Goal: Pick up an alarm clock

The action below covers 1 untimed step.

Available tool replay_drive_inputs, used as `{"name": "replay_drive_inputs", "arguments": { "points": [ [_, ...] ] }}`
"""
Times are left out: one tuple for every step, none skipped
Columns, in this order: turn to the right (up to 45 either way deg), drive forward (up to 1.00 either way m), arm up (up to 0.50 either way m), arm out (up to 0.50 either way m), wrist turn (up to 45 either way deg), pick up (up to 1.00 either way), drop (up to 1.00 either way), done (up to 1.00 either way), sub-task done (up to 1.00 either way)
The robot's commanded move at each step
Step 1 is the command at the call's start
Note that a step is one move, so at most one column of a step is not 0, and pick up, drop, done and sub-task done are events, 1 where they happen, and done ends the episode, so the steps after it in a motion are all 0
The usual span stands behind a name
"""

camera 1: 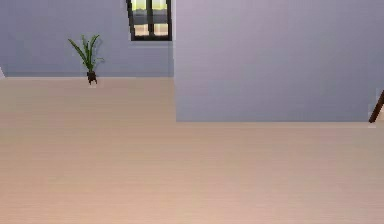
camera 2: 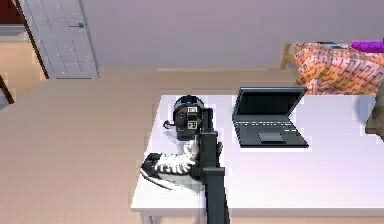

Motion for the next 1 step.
{"name": "replay_drive_inputs", "arguments": {
  "points": [
    [0.0, 0.0, 0.0, 0.0, 0.0, 0.0, 0.0, 1.0, 0.0]
  ]
}}
